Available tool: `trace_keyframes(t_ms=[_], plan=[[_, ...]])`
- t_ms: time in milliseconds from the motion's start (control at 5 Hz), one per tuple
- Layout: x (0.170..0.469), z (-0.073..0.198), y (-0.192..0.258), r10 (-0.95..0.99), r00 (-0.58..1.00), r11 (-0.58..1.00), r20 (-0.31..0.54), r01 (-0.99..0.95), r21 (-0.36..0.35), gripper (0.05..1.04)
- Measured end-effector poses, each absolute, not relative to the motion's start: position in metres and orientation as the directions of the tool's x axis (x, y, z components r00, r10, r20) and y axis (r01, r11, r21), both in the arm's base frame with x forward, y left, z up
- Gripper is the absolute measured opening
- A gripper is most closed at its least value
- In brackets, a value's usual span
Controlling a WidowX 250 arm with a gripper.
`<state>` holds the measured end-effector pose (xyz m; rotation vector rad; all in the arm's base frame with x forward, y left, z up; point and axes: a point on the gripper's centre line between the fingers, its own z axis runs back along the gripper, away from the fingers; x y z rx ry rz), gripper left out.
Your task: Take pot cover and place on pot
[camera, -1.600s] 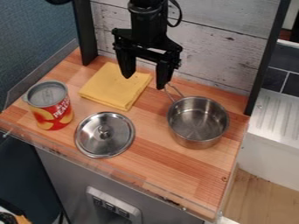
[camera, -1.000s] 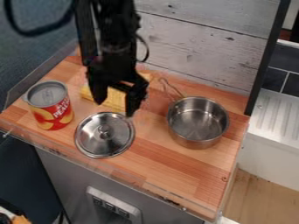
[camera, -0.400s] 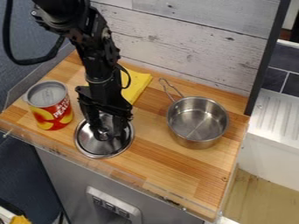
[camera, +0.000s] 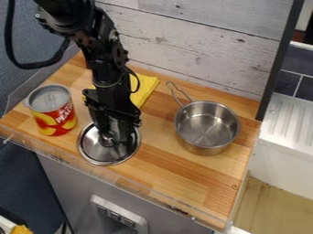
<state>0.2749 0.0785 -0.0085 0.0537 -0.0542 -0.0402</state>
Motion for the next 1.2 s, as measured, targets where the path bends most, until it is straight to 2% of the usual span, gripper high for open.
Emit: trace_keyframes(t_ms=[200, 400, 600, 800, 1000, 1200], plan=[[0.265, -0.006, 0.078, -0.059, 0.998, 0.996, 0.025, 0.057, 0.062, 0.429], [0.26, -0.005, 0.079, -0.06, 0.998, 0.996, -0.013, 0.06, 0.06, 0.278], [0.258, 0.0, 0.081, -0.064, 0.996, 0.996, -0.063, 0.068, 0.057, 0.278], [0.263, 0.013, 0.08, -0.043, 0.997, 0.998, -0.057, 0.045, 0.035, 0.278], [0.28, 0.046, 0.062, -0.03, 1.0, 0.999, -0.003, 0.03, 0.012, 0.278], [0.295, 0.071, 0.02, -0.101, 0.994, 0.995, 0.034, 0.101, 0.003, 0.278]])
